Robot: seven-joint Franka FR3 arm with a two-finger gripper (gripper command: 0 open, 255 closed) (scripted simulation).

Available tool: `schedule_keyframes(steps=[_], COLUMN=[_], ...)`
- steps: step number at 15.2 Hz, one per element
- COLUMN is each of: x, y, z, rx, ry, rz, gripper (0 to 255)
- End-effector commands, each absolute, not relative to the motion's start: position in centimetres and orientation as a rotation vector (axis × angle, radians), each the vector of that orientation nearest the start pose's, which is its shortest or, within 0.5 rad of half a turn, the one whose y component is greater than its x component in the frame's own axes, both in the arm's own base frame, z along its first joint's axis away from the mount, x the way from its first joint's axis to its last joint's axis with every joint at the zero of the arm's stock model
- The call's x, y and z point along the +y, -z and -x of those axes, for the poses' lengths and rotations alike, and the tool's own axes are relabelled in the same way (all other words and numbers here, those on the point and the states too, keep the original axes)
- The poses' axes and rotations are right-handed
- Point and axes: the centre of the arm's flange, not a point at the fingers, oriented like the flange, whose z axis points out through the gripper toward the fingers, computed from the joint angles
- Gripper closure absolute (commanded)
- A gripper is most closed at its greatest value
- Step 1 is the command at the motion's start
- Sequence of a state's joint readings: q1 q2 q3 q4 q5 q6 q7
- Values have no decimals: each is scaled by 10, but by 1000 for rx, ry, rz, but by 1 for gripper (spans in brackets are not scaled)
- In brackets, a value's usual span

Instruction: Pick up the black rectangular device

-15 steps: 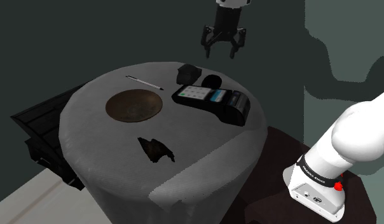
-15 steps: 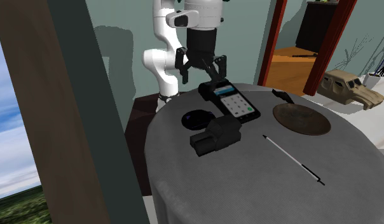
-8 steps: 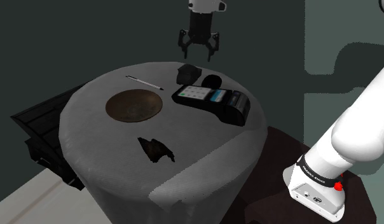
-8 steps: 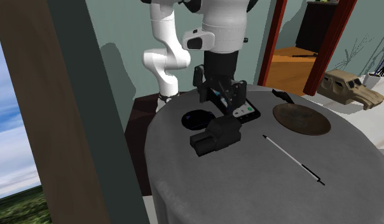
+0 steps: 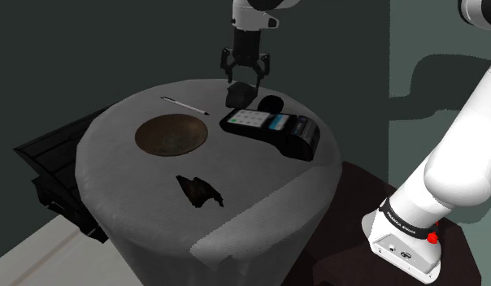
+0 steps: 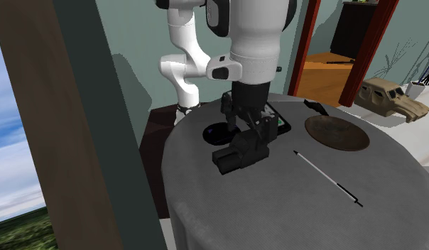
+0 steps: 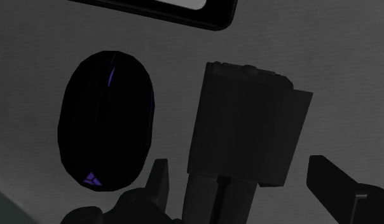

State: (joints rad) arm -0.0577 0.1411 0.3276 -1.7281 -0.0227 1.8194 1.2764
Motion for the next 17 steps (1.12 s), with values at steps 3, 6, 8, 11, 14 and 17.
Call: schedule_keyframes(steps=[3,6,8,11,14,17], x=[151,151,151,151,151,151], y=[-479,-479,-479,-479,-484,-500], z=[-580,-580,-580,-580,-580,-580], rx=[1516,1516,1516,1516,1516,1516], ry=[-73,-73,-73,-73,-73,-73], rz=[2765,2765,2765,2765,2765,2765], gripper=[0,255,255,255,255,255])
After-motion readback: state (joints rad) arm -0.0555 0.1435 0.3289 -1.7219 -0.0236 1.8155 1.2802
